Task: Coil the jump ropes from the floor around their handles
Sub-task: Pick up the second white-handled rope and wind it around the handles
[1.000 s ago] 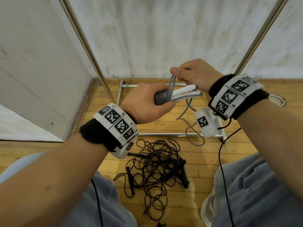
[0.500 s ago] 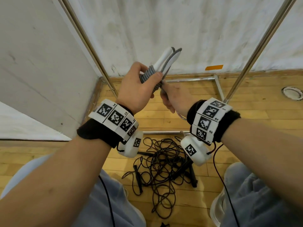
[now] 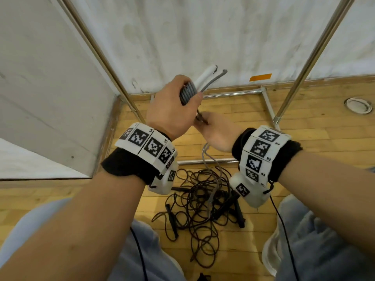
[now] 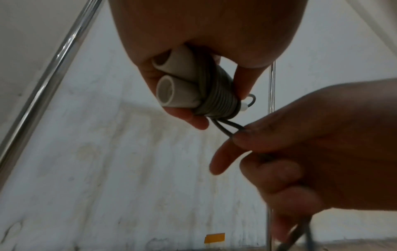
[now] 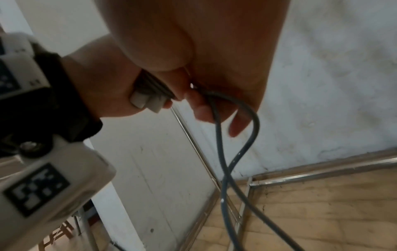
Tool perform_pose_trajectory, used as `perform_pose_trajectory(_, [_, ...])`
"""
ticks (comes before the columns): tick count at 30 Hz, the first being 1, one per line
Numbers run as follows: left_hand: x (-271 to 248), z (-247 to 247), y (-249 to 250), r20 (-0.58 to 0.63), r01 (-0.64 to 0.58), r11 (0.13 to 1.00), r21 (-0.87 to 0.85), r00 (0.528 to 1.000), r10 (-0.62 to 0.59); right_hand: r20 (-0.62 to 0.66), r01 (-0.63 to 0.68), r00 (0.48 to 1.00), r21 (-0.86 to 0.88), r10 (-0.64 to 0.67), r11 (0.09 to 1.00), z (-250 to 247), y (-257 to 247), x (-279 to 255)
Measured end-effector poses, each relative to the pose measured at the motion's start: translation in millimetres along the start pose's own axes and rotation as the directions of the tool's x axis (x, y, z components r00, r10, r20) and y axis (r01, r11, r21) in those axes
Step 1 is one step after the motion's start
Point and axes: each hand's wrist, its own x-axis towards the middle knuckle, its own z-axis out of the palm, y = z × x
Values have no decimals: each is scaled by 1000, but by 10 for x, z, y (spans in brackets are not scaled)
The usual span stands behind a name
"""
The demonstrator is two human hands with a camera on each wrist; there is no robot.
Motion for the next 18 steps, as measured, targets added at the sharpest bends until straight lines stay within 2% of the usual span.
perform_pose_trajectory(4, [30,-138,-31,-26,14,996,93,1000,-12,-112,109,983,-269,-143,957,-189,-104,18])
perform_pose_trajectory(6, [34,-206,-29,-11,12,996,89,1000,-11,-129,141,972,-355,-198,924,-302,-117,23])
perform_pose_trajectory(11, [32,-299,-23,-31,35,995,-93,999,-38,-113,162,969,-386,-221,908,-515,-28,-41])
perform_pose_trajectory(15, [-10,-289,-29,-23,31,999,-45,999,-32,-66,195,966,-448,-250,872,-427,-83,-96])
perform_pose_trajectory(18, [5,-301,-35,-14,21,1000,-3,1000,-21,-90,189,956,-539,-279,821,-463,-158,-83])
